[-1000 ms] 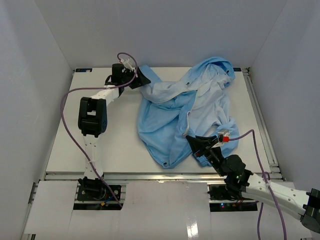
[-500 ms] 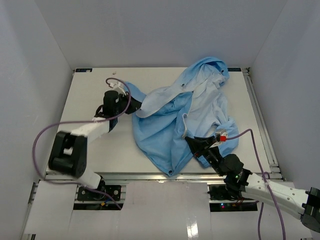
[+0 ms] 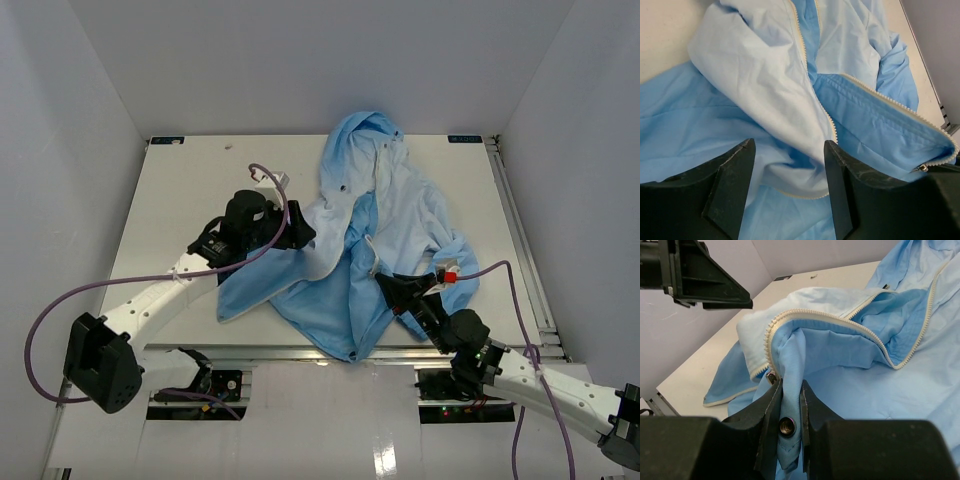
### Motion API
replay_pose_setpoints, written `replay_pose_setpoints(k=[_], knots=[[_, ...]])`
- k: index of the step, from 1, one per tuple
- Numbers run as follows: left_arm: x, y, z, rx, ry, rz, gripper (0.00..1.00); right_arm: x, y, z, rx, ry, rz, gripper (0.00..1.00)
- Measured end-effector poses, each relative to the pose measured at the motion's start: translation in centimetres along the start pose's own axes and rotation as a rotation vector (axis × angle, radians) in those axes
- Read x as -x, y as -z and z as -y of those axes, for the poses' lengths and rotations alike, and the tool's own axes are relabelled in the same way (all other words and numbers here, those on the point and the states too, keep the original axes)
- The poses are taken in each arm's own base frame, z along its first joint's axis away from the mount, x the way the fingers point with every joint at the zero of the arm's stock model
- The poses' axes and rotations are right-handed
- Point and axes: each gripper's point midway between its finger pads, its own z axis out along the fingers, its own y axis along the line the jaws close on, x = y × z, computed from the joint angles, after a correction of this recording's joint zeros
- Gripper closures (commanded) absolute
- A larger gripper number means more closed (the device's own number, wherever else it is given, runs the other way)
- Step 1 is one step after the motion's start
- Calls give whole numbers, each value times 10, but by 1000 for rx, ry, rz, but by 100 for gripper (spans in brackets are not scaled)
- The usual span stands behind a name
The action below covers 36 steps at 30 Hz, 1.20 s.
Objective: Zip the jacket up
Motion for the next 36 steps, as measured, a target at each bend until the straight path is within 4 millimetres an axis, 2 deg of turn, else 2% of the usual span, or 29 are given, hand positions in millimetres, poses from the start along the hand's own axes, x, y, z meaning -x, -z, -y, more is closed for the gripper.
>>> replay_pose_setpoints(k=[2,4,5,9,15,17,20,21,22,23,24,25,27,31,34,36], knots=[[9,6,3,-1,-50,2,18,2,0,0,1,-3,6,92],[6,13,5,-16,-88,-20,4,4,1,-1,5,-6,13,92],[4,16,6,-24,-108,-30,2,5,1,-1,7,-8,17,92],[-7,26,-3,-6,-238,-98,2,5,2,-4,20,-9,15,92],[-4,43,-14,14,-476,-152,6,3,2,-8,44,-10,6,92],[-16,45,-21,6,-535,-217,6,5,3,-10,58,-16,7,92],[-48,45,-39,7,-592,-350,6,10,5,-14,76,-28,24,92],[-60,44,-46,8,-609,-389,9,12,5,-15,80,-32,31,92],[-72,44,-53,8,-621,-427,30,14,6,-15,83,-34,36,92],[-82,45,-58,3,-629,-464,58,16,7,-16,86,-38,45,92],[-91,47,-61,-5,-635,-500,80,19,7,-16,90,-43,55,92],[-97,45,-61,-26,-640,-528,97,21,8,-17,92,-46,62,92],[-104,37,-59,-68,-638,-581,100,23,8,-17,93,-49,69,92],[-96,2,-43,-169,-600,-635,100,22,8,-16,90,-48,67,92],[-76,-28,-19,-287,-537,-606,100,20,7,-15,82,-43,58,92],[-55,-47,-2,-348,-474,-544,100,18,7,-14,79,-39,51,92]])
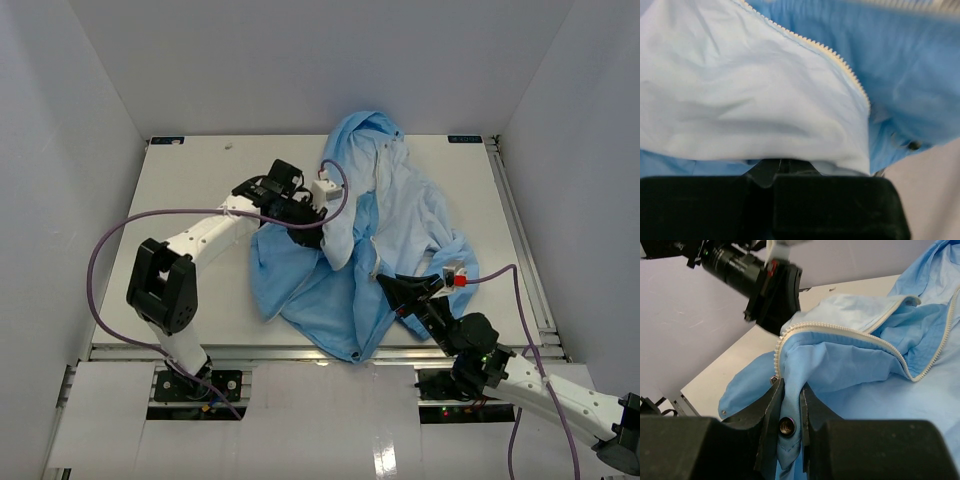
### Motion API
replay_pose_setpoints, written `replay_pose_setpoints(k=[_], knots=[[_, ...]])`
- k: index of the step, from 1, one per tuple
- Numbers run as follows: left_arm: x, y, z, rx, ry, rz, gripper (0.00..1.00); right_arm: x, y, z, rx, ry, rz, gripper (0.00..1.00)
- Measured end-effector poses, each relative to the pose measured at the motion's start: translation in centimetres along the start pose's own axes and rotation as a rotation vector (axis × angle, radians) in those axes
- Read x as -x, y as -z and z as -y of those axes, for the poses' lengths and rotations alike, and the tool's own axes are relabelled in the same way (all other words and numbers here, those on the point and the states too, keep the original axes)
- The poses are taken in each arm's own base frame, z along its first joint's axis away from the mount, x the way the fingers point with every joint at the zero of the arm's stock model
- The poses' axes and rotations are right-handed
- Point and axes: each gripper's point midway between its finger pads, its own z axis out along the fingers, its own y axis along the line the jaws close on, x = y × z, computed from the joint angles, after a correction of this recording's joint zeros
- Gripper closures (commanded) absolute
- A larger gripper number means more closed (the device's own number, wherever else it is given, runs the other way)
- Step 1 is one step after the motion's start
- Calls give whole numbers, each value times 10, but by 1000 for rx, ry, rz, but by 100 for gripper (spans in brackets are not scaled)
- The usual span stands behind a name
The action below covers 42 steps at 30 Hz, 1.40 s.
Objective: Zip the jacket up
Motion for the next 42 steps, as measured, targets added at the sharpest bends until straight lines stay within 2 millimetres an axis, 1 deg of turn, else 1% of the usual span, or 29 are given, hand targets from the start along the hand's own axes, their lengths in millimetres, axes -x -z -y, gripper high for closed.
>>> replay_pose_setpoints(k=[2,4,6,7,9,11,13,14,16,17,18,20,21,23,24,27,28,30,31,32,34,35,36,39,42], knots=[[34,0,-2,-41,43,105,100,-1,0,1,-5,2,-5,92],[64,8,-7,-73,93,211,100,-3,0,2,-10,5,-10,92],[85,20,-19,-78,155,317,100,-5,-1,4,-18,10,-18,92],[87,25,-28,-68,190,365,100,-7,-1,5,-23,13,-24,92],[76,31,-45,-36,269,428,100,-11,-1,7,-32,19,-36,92],[55,29,-61,12,334,464,100,-13,-2,8,-38,23,-45,92],[12,14,-67,47,444,434,99,-15,-2,9,-40,26,-52,92],[-5,5,-66,49,477,408,94,-16,-2,9,-40,27,-54,92],[-33,-9,-61,50,531,350,64,-17,-2,9,-40,28,-56,92],[-40,-12,-59,53,543,330,53,-16,-2,9,-41,27,-56,92],[-44,-13,-58,57,550,317,45,-16,-2,9,-40,27,-56,92],[-43,-10,-53,71,548,312,6,-16,-2,9,-40,27,-55,92],[-41,-6,-51,80,542,316,2,-16,-2,9,-40,27,-55,92],[-30,8,-45,115,524,317,2,-15,-2,9,-39,25,-52,92],[-19,18,-43,139,504,326,2,-14,-2,8,-37,24,-49,92],[29,59,-35,203,395,418,2,-11,-2,7,-32,18,-36,92],[41,73,-30,220,364,454,2,-10,-1,6,-30,16,-33,92],[58,99,-20,247,309,518,2,-8,-1,5,-24,13,-28,92],[59,107,-14,253,284,535,3,-8,-1,5,-22,12,-26,92],[56,112,-10,258,262,536,6,-7,-1,5,-21,12,-25,92],[43,111,-9,273,244,495,29,-7,-1,4,-17,10,-25,92],[36,109,-10,281,240,467,36,-7,0,4,-15,10,-25,92],[26,104,-15,303,236,424,36,-7,0,3,-12,9,-25,92],[-15,90,-34,386,233,247,36,-5,0,1,-4,4,-19,92],[-57,88,-41,464,187,84,39,-2,1,0,2,-1,-7,92]])
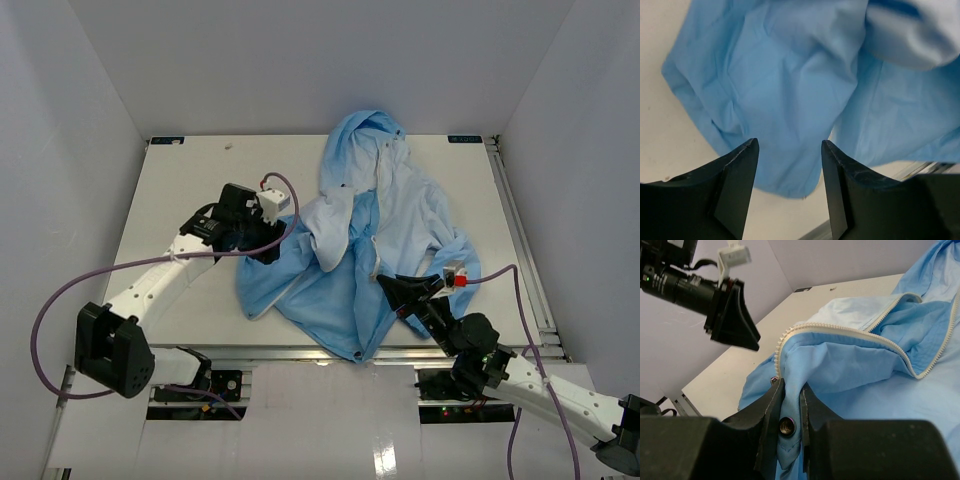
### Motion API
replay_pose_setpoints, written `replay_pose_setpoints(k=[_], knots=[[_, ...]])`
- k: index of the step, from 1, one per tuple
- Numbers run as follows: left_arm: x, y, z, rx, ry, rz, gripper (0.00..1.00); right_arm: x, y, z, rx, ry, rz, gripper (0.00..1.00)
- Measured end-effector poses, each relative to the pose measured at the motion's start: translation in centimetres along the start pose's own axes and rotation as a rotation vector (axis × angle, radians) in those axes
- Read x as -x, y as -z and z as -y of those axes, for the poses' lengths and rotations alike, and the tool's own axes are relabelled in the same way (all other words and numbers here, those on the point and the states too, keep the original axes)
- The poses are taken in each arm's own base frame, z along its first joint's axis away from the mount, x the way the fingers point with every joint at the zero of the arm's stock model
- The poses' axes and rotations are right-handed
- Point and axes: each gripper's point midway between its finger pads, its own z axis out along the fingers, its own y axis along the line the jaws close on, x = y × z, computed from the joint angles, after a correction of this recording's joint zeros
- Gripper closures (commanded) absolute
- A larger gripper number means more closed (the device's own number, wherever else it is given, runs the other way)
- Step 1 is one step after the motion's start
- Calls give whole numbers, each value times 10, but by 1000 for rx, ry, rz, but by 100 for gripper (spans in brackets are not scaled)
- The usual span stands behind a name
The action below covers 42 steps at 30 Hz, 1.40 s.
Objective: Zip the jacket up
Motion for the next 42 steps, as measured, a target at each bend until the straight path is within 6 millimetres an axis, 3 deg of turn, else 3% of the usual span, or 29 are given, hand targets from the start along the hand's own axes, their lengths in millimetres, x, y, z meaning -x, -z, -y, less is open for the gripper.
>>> replay_pose_setpoints(k=[3,8,10,12,16,18,24,42], knots=[[-26,16,-2,44,-96,-60,44,5,1,-3,16,-8,15,92],[-17,58,-1,88,-192,21,46,10,2,-9,47,-19,30,92],[-22,57,-2,93,-191,5,44,9,3,-10,54,-19,27,92],[-41,45,-3,85,-185,-46,42,9,3,-11,58,-18,25,92],[-114,22,4,34,-186,-228,41,9,4,-12,62,-20,27,92],[-131,21,9,7,-200,-267,42,10,4,-12,63,-20,26,92],[-128,16,16,-12,-249,-224,41,9,5,-11,61,-19,25,92],[-139,-20,7,9,-337,-267,28,15,7,-12,65,-27,46,92]])
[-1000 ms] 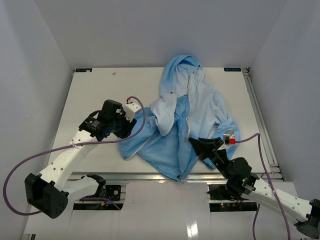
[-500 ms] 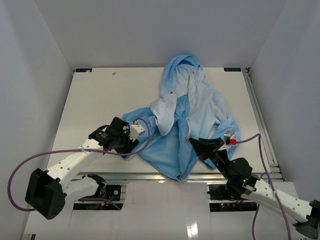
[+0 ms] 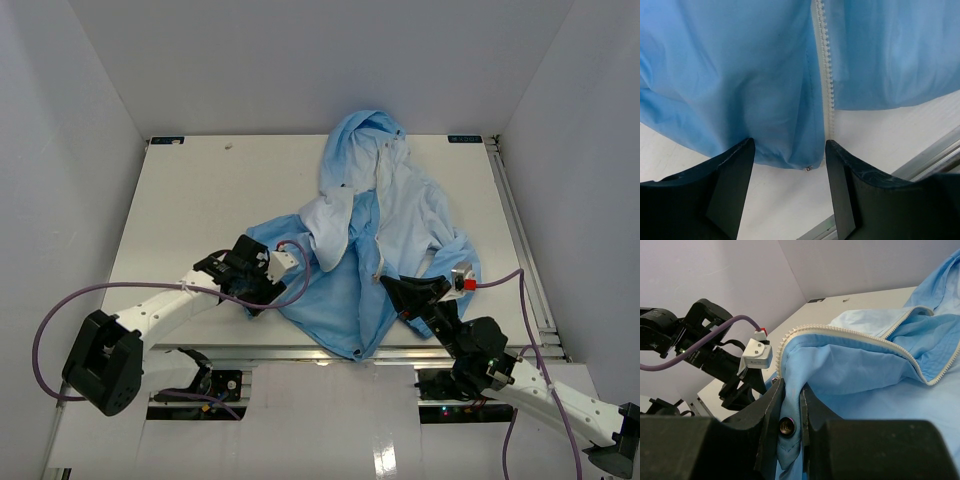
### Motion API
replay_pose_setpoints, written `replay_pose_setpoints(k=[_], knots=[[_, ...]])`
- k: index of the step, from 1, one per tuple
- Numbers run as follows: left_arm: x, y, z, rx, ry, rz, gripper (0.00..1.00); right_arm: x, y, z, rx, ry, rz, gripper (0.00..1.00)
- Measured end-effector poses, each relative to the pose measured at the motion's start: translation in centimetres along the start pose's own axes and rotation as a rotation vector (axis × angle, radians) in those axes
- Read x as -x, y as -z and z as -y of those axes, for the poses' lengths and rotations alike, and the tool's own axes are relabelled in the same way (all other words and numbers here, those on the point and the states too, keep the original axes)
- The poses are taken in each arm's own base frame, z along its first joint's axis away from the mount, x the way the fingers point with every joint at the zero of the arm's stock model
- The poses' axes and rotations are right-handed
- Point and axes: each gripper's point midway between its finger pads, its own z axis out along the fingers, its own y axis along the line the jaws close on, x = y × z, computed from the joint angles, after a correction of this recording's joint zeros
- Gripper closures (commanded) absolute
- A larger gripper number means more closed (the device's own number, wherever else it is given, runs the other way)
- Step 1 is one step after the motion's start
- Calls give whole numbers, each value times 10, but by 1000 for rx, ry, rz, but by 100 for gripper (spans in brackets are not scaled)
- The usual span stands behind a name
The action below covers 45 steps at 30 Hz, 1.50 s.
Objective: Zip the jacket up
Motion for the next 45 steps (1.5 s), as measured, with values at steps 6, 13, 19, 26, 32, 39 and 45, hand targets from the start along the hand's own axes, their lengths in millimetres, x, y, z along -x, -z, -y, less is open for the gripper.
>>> replay_pose_setpoints(k=[6,13,19,26,32,39,45], knots=[[0,0,-1,2,-20,0,22,0,1,0,0,-1,0,92],[-9,1,3,-17,-19,-35,28,0,2,1,0,0,-3,92],[-20,3,8,-48,-4,-80,29,4,3,-1,6,-7,13,92],[-26,6,3,-40,-1,-107,32,5,3,-1,6,-10,15,92],[-30,-1,-2,-49,-11,-140,32,8,4,-2,11,-15,26,92],[-27,-9,-1,-75,-41,-135,33,8,5,-2,10,-15,27,92],[-21,-12,4,-110,-52,-106,32,8,5,-2,11,-15,28,92]])
